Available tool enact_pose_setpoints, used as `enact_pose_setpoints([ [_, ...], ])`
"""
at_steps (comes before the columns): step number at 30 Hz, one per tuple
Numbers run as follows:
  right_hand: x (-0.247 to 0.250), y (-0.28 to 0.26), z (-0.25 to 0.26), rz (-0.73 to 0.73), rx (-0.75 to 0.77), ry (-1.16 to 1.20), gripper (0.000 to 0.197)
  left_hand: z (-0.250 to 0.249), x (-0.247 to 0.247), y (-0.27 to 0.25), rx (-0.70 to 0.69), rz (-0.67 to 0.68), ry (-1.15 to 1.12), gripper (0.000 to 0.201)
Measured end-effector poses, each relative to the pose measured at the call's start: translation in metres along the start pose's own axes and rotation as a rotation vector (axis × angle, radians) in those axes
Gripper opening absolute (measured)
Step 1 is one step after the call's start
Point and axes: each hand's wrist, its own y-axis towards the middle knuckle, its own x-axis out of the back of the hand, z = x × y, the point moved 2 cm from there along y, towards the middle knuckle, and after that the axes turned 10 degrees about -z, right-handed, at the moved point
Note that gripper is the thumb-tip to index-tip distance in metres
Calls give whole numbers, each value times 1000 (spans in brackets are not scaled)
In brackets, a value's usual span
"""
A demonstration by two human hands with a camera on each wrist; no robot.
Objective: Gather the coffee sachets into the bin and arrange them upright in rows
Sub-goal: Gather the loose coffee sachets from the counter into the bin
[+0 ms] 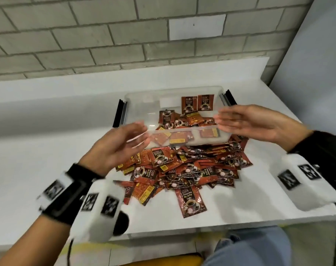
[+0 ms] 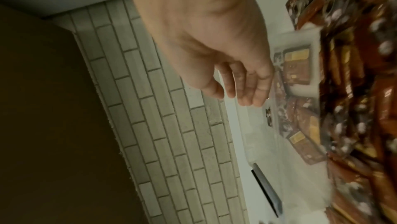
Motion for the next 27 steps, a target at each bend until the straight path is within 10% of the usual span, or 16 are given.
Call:
enact_pose_setpoints([
  [6,59,-15,-58,-235,-137,-258,40,38,91,4,-12,-327,292,10],
  [11,65,-8,-90,-277,-259,-130,53,50,98,18,63,-415,407,68],
  [18,21,-4,-84,-146,-309,-37,13,46,58,24,242,-271,275,16],
  [27,0,16,-88,-123,-241,-51,25,54,35,37,243,-185,145,20],
])
